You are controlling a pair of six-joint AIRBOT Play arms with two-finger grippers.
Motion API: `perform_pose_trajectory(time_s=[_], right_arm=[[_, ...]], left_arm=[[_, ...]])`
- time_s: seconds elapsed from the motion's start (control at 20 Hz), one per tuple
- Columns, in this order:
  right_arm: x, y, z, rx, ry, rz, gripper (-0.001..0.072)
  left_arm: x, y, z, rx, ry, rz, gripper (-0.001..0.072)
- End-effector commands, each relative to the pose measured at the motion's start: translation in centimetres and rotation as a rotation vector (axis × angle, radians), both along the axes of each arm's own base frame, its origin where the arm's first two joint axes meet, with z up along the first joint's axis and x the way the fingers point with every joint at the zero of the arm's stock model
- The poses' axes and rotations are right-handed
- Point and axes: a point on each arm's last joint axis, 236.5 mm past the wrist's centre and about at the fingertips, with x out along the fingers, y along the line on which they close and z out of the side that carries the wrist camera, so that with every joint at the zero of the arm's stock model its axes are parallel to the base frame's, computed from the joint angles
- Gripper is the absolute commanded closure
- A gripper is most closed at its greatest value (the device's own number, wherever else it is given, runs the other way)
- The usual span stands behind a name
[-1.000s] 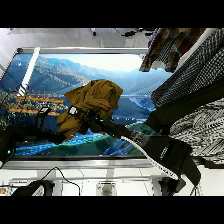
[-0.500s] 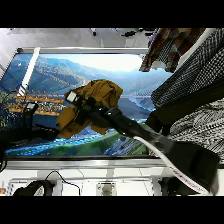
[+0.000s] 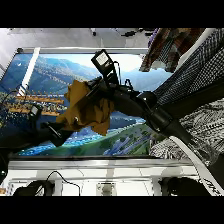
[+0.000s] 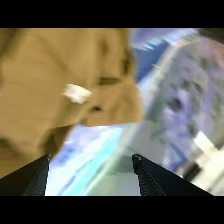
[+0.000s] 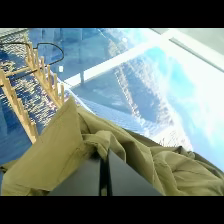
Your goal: Fold the clothes and pants, and hang the long-sleeved shirts on hangers.
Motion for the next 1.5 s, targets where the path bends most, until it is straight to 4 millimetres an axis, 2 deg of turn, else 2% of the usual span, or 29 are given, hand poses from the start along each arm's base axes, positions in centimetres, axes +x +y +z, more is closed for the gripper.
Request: perform_pose_trajectory(time_s=[0.0, 0.2, 0.35, 0.45, 0.6, 0.75, 0.9, 0.95, 1.05, 1.15, 1.35, 1.45], right_arm=[[-0.3, -0.5, 0.0, 0.010, 0.039, -0.007, 0.0675], [-0.5, -0.4, -0.3, 0.008, 0.055, -0.004, 0.0678], [-1.2, 0.1, 0.2, 0.016, 0.051, 0.010, 0.0678], [-1.7, 0.1, 1.0, 0.021, 0.036, 0.018, 0.0678], [-1.9, -0.2, 1.9, 0.027, 0.019, 0.018, 0.0678], [-1.7, -0.3, 1.6, 0.009, 0.008, 0.015, 0.0678], [-1.7, -0.3, 1.6, 0.009, 0.008, 0.015, 0.0678], [-1.7, -0.3, 1.6, 0.009, 0.008, 0.015, 0.0678], [-1.7, -0.3, 1.6, 0.009, 0.009, 0.015, 0.0678], [-1.7, -0.3, 1.6, 0.011, 0.011, 0.015, 0.0678], [-1.8, -0.3, 1.6, 0.012, 0.014, 0.015, 0.0678], [-1.8, -0.3, 1.6, 0.012, 0.014, 0.015, 0.0678]], left_arm=[[-0.8, -2.5, -1.3, 0.030, -0.103, -0.119, 0.0073], [3.1, -2.7, -3.0, 0.114, -0.179, 0.001, 0.0069], [5.4, -2.7, -5.3, 0.192, -0.199, 0.075, 0.0069], [7.7, -1.3, -6.2, 0.236, -0.213, 0.199, 0.0070], [9.8, 1.0, -5.1, 0.217, -0.235, 0.360, 0.0069], [8.9, 0.2, -2.1, 0.165, -0.294, 0.331, 0.0069], [5.8, -2.4, 0.6, 0.083, -0.304, 0.199, 0.0070], [4.1, -3.3, 0.2, 0.086, -0.283, 0.127, 0.0069], [1.5, -3.2, -2.2, 0.107, -0.185, 0.089, 0.0070], [0.7, -2.3, -3.4, 0.099, -0.138, 0.135, 0.0070], [0.8, -1.6, -1.1, 0.043, -0.206, 0.196, 0.0070], [0.8, -1.1, -0.3, 0.077, -0.265, 0.189, 0.0072]])
